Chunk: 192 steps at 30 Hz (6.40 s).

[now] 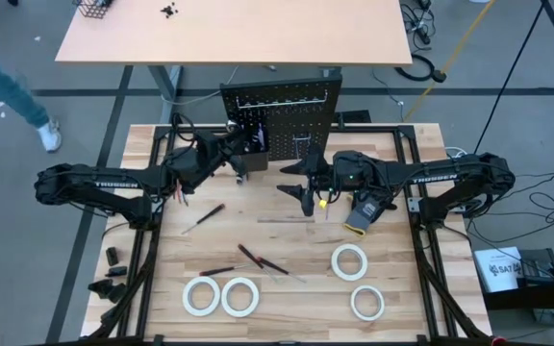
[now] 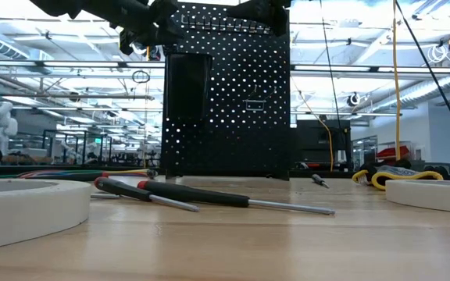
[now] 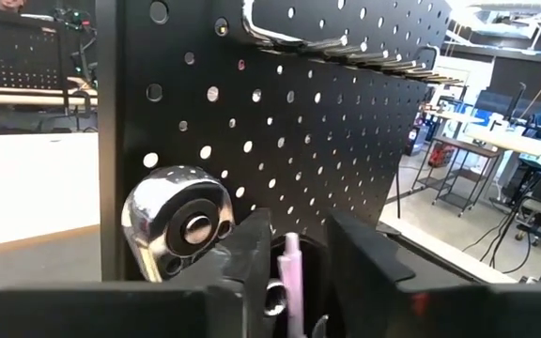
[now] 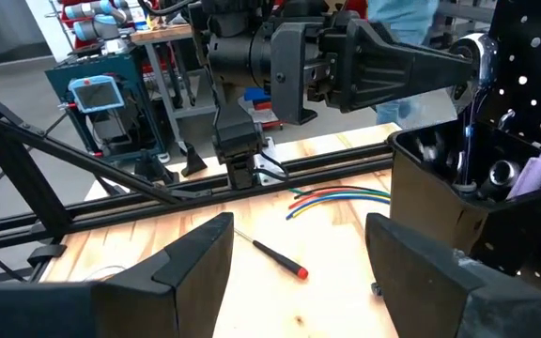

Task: Hang tools onto peg board
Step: Hang the nut driver on the peg board

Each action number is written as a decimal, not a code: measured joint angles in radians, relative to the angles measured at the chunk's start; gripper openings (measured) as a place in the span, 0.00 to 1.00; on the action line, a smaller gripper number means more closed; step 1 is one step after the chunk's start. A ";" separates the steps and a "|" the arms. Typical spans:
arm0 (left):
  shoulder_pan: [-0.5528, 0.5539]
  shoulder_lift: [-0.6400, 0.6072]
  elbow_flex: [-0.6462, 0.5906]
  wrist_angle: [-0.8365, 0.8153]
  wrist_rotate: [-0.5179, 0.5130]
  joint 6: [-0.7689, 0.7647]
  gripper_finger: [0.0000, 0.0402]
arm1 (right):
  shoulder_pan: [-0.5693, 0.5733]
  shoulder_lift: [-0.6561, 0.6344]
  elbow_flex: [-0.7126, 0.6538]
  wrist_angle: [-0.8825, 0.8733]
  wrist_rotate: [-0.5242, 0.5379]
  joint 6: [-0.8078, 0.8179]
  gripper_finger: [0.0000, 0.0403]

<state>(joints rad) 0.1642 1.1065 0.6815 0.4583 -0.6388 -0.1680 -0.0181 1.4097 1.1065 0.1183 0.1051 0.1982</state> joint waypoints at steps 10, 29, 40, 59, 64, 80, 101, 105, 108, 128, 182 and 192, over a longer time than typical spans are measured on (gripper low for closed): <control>-0.003 -0.023 -0.001 0.003 0.000 -0.011 0.30 | 0.001 0.000 0.000 -0.003 -0.003 0.000 0.58; -0.178 -0.153 -0.001 -0.345 0.442 -0.003 0.30 | 0.057 0.016 -0.001 -0.043 -0.006 0.000 0.58; -0.248 -0.128 -0.001 -0.713 0.557 -0.081 0.30 | 0.076 0.101 -0.001 -0.067 -0.005 0.029 0.58; -0.291 -0.003 -0.002 -0.751 0.559 -0.070 0.30 | 0.109 0.134 0.000 -0.777 0.005 0.423 0.58; -0.291 0.021 -0.002 -0.742 0.558 -0.034 0.30 | 0.103 0.134 -0.001 -0.869 0.094 0.492 0.58; -0.290 0.098 -0.002 -0.784 0.556 -0.153 0.30 | -0.035 0.134 -0.125 -0.910 0.185 0.816 0.58; -0.290 0.098 -0.002 -0.774 0.548 -0.168 0.30 | -0.080 0.134 -0.359 -0.495 0.349 0.985 0.58; -0.290 0.098 -0.002 -0.773 0.517 -0.168 0.30 | -0.080 0.134 -0.400 -0.416 0.369 0.994 0.58; -0.290 0.098 -0.002 -0.773 0.512 -0.168 0.30 | -0.081 0.134 -0.417 -0.416 0.376 1.018 0.58; -0.298 0.098 -0.002 -0.764 0.502 -0.187 0.30 | -0.031 0.282 -0.433 -0.382 0.451 1.024 0.09; -0.368 -0.017 -0.284 0.401 0.377 -0.404 0.30 | 0.205 0.148 -0.003 0.189 0.256 0.358 0.05; -0.368 -0.015 -0.242 0.403 0.398 -0.163 0.30 | 0.195 0.149 -0.003 0.232 0.229 0.331 0.05</control>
<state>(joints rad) -0.2034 1.0916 0.4396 0.8609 -0.2404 -0.3315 0.1772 1.5584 1.1034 0.3499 0.3340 0.5294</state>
